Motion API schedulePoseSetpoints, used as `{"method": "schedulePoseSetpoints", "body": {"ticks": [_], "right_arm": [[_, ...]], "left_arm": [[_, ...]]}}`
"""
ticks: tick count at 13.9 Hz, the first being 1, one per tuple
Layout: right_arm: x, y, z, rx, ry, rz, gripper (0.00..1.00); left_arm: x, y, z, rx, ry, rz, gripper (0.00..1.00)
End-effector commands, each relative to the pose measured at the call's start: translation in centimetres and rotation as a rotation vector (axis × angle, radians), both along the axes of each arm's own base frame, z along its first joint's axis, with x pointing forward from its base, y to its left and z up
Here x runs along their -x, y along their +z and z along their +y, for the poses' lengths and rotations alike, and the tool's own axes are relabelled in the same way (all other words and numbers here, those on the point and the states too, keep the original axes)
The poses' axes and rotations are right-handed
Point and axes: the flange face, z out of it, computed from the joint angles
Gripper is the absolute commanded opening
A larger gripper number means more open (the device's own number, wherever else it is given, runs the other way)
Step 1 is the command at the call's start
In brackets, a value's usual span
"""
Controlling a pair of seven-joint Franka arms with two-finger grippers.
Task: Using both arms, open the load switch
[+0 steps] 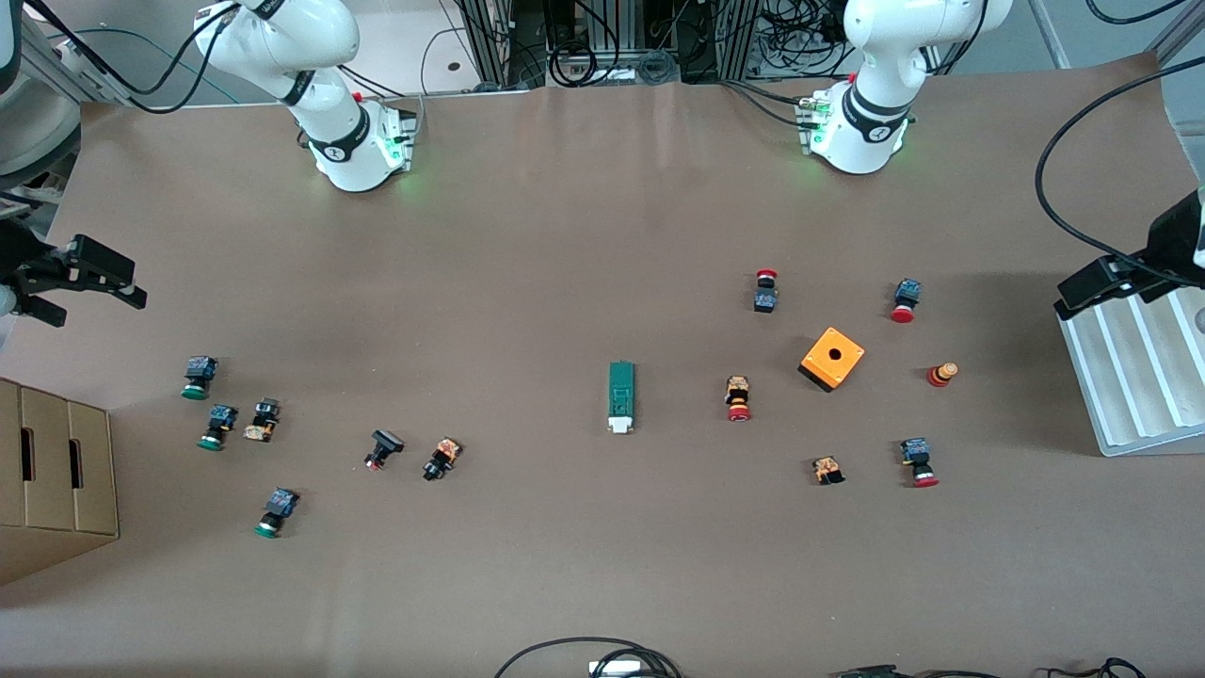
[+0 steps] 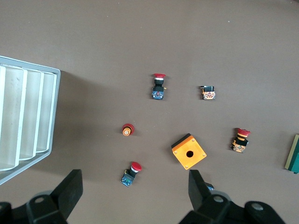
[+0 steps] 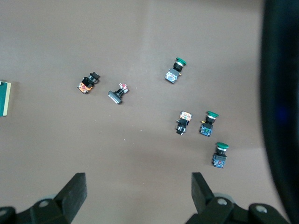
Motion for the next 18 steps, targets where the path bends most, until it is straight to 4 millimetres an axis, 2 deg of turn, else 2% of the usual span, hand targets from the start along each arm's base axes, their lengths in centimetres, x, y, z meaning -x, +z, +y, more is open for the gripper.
{"method": "schedulePoseSetpoints", "body": {"ticks": [1, 4, 8, 13, 15, 18], "right_arm": [[0.6, 0.4, -0.7, 0.011, 0.0, 0.003, 1.0], [0.5, 0.5, -0.8, 0.013, -0.002, -0.001, 1.0], [0.2, 0.3, -0.9, 0.015, -0.003, -0.01, 1.0], [0.2, 0.2, -1.5, 0.013, -0.013, -0.009, 1.0], [0.2, 0.1, -1.5, 0.013, -0.013, -0.008, 1.0], [0.2, 0.2, -1.5, 0.013, -0.013, -0.009, 1.0]], "left_arm": [[0.2, 0.5, -0.5, 0.005, -0.003, -0.007, 1.0], [0.5, 1.2, -0.7, 0.008, -0.005, -0.024, 1.0], [1.8, 0.8, -3.4, 0.006, -0.048, -0.028, 1.0], [2.1, -1.4, -5.9, 0.006, -0.088, -0.069, 1.0], [2.1, -2.1, -8.3, 0.006, -0.128, -0.089, 1.0], [2.0, -4.0, -8.7, 0.009, -0.134, -0.102, 1.0]]}}
